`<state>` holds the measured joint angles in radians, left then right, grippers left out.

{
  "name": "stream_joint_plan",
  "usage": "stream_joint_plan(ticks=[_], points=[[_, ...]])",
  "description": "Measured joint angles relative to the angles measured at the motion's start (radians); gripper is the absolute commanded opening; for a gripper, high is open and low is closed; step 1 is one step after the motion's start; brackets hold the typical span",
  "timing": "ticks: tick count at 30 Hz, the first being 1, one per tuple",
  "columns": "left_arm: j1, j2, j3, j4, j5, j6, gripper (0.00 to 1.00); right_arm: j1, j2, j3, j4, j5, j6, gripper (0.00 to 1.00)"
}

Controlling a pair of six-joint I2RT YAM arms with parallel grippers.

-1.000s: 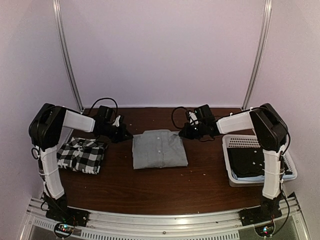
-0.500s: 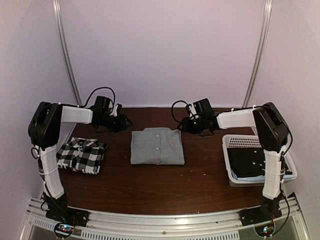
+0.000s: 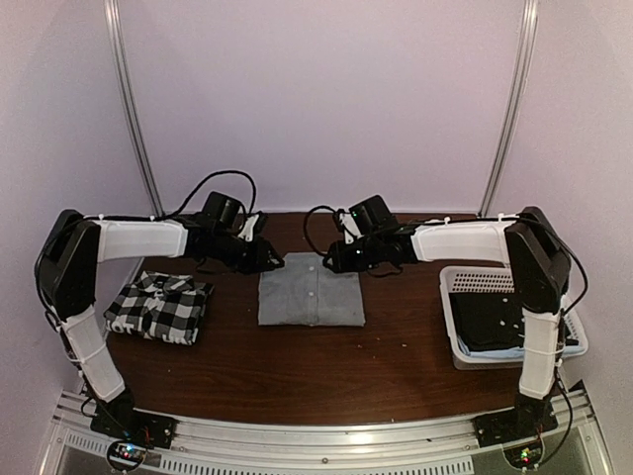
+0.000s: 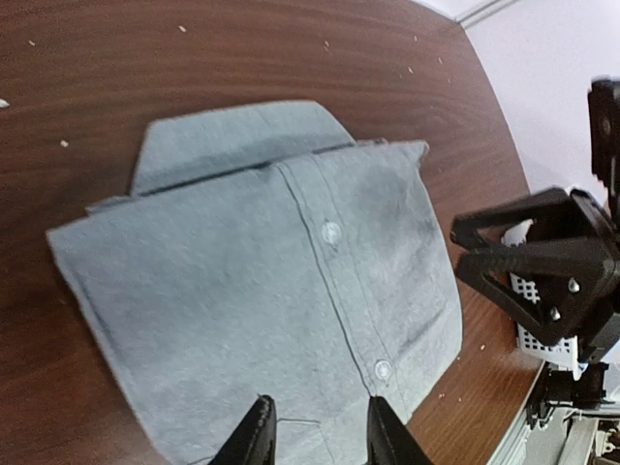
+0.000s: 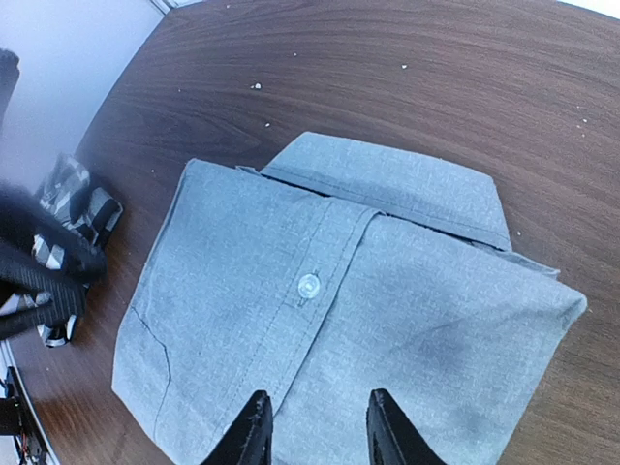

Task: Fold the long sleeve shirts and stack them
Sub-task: Smooth out the square-folded shirt at the center of the board.

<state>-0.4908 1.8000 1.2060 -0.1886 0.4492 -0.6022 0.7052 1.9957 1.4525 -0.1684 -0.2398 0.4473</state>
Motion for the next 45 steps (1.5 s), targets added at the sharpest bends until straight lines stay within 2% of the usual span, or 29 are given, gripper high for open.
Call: stream_joint_plan(ticks=[3,6,13,18,29,35,40,45], points=[[-0.042,0.023,-0.001,-0.002,0.001,-0.002,0.3,-0.005,0.051,0.05,-0.012,0.008,-0.01,0.34],[-0.04,0.082,0.04,-0.014,-0.005,-0.001,0.28,-0.019,0.119,0.118,-0.031,0.013,-0.025,0.31],[-0.018,0.364,0.342,-0.022,-0.032,0.022,0.25,-0.083,0.308,0.274,-0.065,0.013,-0.033,0.3],[0.007,0.509,0.448,-0.035,-0.032,0.028,0.25,-0.116,0.348,0.315,-0.073,0.001,-0.029,0.3],[0.044,0.515,0.56,-0.13,-0.064,0.055,0.29,-0.122,0.35,0.317,-0.09,0.003,-0.03,0.31],[0.042,0.386,0.484,-0.159,-0.079,0.063,0.29,-0.12,0.326,0.318,-0.135,0.021,-0.035,0.33],[-0.008,0.182,0.286,-0.124,-0.049,0.05,0.29,-0.105,0.246,0.298,-0.174,0.052,-0.044,0.35],[-0.094,0.078,0.084,-0.057,0.026,0.006,0.29,-0.055,0.117,0.217,-0.172,0.066,-0.048,0.35]])
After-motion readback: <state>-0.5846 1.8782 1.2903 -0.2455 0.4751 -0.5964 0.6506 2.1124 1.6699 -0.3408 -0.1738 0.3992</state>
